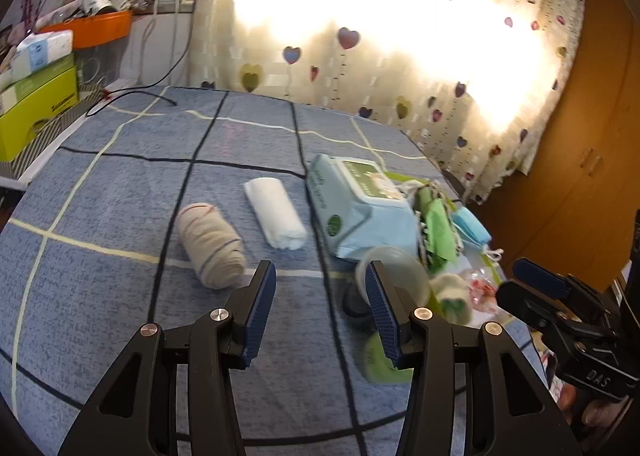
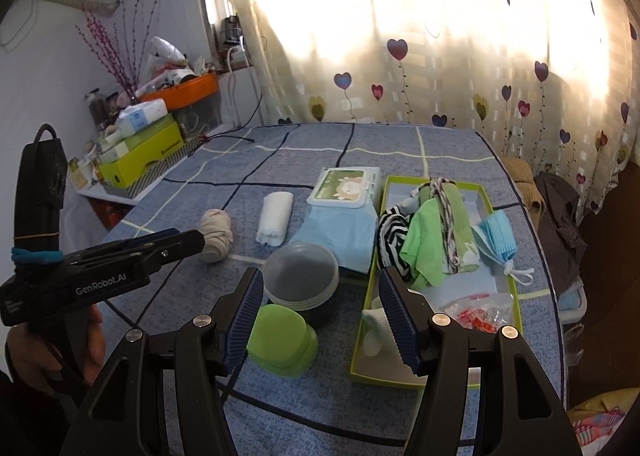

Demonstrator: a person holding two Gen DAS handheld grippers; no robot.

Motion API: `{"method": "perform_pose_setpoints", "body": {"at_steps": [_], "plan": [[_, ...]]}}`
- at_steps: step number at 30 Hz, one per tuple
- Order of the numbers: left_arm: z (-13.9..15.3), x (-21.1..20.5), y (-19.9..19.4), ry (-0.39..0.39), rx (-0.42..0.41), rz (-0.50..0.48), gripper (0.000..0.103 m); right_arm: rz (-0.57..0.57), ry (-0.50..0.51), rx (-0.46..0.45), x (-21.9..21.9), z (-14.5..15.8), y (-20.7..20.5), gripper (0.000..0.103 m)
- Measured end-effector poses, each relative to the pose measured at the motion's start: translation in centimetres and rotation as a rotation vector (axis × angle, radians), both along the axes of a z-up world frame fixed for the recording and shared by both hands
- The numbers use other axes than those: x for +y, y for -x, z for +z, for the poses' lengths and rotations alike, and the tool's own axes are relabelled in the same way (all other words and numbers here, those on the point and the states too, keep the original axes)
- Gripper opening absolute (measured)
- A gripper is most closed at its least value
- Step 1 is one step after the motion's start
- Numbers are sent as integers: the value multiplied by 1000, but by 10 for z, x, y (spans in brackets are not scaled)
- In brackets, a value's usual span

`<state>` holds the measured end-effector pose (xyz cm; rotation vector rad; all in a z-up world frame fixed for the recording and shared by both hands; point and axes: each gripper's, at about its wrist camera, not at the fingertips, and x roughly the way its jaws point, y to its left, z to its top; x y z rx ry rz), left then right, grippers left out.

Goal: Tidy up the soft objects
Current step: 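Move both grippers back from the box toward the rolled towel and bandage, then grasp the rolled bandage with the left gripper while the right gripper grasps the rolled white towel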

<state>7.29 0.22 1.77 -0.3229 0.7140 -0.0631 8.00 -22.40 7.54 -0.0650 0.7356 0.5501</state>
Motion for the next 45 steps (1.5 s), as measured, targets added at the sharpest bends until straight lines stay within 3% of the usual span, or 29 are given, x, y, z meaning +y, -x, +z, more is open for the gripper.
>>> {"method": "perform_pose_setpoints", "body": {"at_steps": [13, 24, 36, 45], "plan": [[-26, 42, -31, -3, 87, 146, 48, 75, 17, 11, 33, -4, -20, 60], [-56, 57, -61, 34, 176, 197, 48, 109, 38, 35, 52, -11, -42, 60], [-71, 68, -71, 36, 173, 212, 48, 171, 103, 39, 90, -11, -58, 60], [-70, 81, -58, 94, 133, 232, 44, 238, 198, 89, 133, -22, -84, 60]]}}
